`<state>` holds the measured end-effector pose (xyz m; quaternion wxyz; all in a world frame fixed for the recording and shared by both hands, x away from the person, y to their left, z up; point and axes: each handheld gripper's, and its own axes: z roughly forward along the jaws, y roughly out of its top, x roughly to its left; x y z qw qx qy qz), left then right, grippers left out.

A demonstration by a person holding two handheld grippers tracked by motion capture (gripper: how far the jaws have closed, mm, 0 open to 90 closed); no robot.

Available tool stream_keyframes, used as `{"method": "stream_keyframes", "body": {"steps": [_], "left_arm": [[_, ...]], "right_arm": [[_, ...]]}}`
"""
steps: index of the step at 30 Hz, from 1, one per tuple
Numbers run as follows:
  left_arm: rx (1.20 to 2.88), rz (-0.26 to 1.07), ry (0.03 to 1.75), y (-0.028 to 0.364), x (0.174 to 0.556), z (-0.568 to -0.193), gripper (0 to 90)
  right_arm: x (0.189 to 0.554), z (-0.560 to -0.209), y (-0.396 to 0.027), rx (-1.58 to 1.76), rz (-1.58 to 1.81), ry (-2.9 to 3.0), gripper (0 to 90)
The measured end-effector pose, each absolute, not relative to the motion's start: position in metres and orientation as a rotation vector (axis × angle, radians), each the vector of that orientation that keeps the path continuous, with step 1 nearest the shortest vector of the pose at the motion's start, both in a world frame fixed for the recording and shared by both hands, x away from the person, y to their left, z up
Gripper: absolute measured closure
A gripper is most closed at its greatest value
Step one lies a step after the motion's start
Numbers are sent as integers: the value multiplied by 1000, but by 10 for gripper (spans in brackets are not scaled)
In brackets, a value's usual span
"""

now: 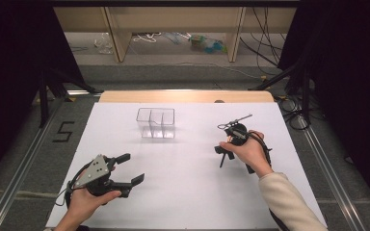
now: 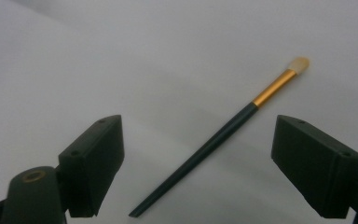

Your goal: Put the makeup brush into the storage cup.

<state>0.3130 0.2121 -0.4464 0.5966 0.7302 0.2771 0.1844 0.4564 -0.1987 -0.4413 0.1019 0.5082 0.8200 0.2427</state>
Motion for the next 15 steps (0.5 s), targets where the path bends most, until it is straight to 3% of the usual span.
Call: {"method": "stream_keyframes", "body": {"steps": [15], "left_arm": [[1701, 425, 636, 211, 313, -447, 150]], "right_arm": [[469, -455, -185, 1642, 469, 2487, 245]]}}
